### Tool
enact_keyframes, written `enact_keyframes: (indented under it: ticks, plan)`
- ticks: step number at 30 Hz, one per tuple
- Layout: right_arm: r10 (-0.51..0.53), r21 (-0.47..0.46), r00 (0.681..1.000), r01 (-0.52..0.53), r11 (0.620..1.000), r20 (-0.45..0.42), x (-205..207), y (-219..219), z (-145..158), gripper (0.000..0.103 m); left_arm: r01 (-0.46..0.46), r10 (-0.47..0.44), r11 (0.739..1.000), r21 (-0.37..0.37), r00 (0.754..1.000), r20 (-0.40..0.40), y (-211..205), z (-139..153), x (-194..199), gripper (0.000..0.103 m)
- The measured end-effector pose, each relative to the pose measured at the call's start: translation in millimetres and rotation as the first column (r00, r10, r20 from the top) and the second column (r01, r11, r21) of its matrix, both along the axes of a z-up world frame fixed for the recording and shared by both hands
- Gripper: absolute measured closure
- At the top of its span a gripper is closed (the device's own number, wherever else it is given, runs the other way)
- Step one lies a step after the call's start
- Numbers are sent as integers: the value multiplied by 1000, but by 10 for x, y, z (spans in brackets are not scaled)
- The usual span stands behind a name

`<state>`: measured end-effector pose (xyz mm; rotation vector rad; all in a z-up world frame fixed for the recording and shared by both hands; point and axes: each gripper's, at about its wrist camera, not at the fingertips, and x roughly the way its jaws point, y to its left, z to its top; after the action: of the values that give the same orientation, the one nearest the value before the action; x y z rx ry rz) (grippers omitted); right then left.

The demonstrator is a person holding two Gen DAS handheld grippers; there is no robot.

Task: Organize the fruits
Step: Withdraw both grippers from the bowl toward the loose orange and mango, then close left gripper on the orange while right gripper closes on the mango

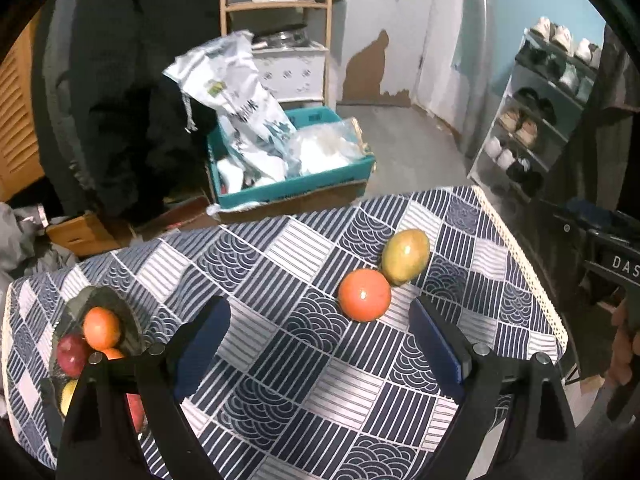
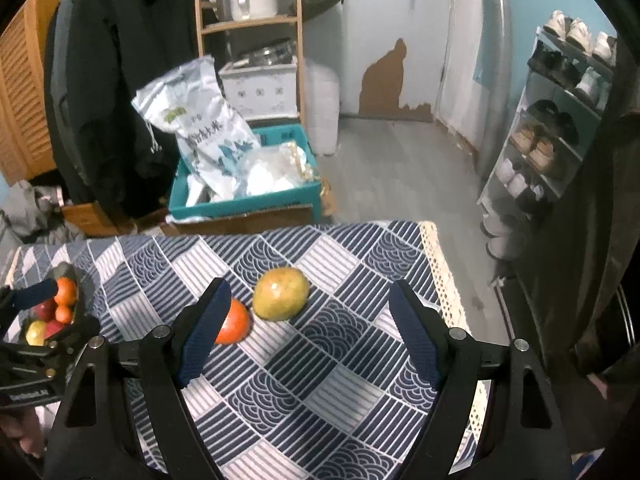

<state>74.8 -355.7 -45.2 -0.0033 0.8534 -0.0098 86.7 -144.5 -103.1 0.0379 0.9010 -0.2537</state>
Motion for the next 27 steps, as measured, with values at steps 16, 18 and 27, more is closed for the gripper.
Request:
enact_keyframes:
  ticks: [16, 18, 27]
  plan:
    - [3, 65, 977, 12, 998, -215, 486, -119, -940, 22, 53, -49, 998, 28, 989, -140, -364, -725, 426, 11]
    - [2, 67, 972, 14, 998, -236, 537, -108, -1039, 22, 50, -46, 999, 21, 986, -160, -388, -800, 484, 11]
    - [-35, 92, 957, 64, 994, -288, 676, -201, -1304, 22, 56, -56, 998, -2, 975, -213, -528, -1067, 707, 11]
